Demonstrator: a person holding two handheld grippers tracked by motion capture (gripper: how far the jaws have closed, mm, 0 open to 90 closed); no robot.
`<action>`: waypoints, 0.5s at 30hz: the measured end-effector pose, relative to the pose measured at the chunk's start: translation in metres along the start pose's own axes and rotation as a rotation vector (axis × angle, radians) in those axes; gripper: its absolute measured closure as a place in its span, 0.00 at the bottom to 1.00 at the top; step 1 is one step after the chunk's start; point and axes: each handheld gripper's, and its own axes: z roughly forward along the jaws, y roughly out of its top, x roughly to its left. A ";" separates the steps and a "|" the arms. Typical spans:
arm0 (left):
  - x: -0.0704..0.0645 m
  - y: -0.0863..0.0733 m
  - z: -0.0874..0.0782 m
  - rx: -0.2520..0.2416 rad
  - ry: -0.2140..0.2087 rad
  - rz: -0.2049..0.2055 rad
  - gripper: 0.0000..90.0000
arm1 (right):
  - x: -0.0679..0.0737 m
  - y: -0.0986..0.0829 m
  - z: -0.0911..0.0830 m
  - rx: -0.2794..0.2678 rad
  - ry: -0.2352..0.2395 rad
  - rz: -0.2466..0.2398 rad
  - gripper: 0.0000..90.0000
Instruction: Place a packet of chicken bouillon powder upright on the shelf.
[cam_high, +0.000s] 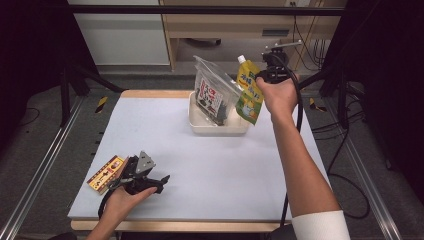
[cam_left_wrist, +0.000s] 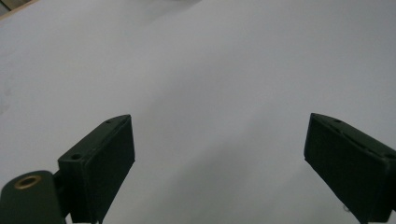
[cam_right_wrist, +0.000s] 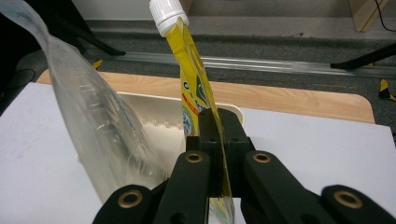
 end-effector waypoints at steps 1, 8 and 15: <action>0.000 0.000 0.000 0.001 0.000 0.000 0.09 | 0.002 0.002 0.006 0.007 -0.005 0.004 1.00; -0.001 0.000 0.001 0.009 -0.003 0.002 0.09 | 0.003 0.006 0.024 0.037 -0.006 0.025 1.00; -0.002 0.000 0.002 0.013 -0.007 0.003 0.09 | 0.006 0.012 0.037 0.053 -0.024 0.035 1.00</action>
